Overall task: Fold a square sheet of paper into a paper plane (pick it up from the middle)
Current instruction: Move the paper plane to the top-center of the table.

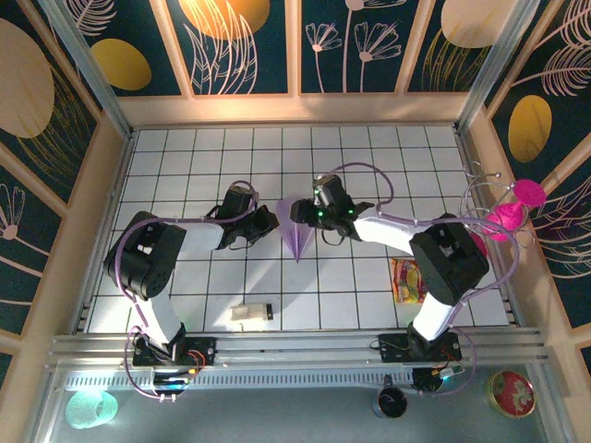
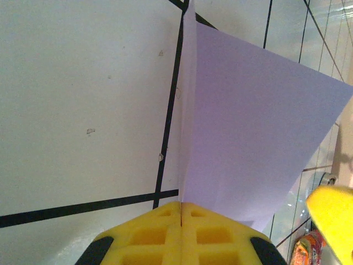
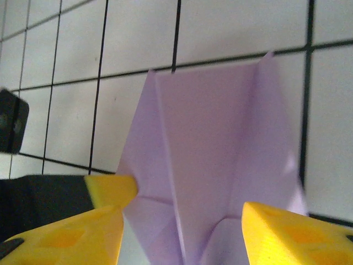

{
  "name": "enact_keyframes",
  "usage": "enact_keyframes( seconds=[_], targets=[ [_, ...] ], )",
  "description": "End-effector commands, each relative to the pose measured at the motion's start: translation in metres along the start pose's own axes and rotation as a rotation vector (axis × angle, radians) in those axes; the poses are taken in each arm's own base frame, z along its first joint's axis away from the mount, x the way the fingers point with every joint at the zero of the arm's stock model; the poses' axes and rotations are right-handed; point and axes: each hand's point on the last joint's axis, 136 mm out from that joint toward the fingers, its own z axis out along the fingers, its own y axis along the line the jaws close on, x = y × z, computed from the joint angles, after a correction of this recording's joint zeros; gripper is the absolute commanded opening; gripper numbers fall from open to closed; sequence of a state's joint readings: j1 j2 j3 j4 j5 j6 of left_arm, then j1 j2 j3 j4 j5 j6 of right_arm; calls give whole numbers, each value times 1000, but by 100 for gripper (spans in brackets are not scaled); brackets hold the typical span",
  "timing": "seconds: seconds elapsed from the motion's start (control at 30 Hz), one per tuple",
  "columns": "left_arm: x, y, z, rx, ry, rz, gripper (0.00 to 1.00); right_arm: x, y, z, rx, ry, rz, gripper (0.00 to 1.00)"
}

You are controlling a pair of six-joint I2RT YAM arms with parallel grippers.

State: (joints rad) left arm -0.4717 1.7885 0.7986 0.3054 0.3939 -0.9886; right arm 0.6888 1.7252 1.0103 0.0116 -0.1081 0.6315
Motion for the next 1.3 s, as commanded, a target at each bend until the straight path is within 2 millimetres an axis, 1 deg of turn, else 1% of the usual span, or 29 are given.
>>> enact_keyframes(
  seconds=[0.0,0.13,0.23,0.47,0.6,0.8,0.9,0.97,1.03,1.17,1.27],
  targets=[
    [0,-15,-4,39,10,21,0,17,-15,12,136,49,23,60],
    [0,-15,-3,42,11,21,0,31,-12,24,183,88,37,60],
    [0,-16,-3,43,12,24,0,34,-16,26,228,88,51,60],
    [1,-16,-3,47,17,25,0,42,-7,33,203,116,43,59],
    [1,-16,-3,50,18,25,0,41,-6,34,200,114,39,55],
    [1,-16,-3,49,18,25,1,46,-10,37,220,133,43,45],
    [1,-16,-3,51,18,25,3,50,-15,39,236,145,56,41],
    [1,-16,-3,51,18,23,5,51,-16,40,243,150,57,40],
    [1,-17,-3,53,17,24,9,51,-15,40,243,153,55,38],
    [-6,-17,-9,32,-15,36,21,50,-16,38,255,152,53,32],
    [-14,-15,-16,11,-52,43,33,49,-17,38,268,154,52,27]
  ],
)
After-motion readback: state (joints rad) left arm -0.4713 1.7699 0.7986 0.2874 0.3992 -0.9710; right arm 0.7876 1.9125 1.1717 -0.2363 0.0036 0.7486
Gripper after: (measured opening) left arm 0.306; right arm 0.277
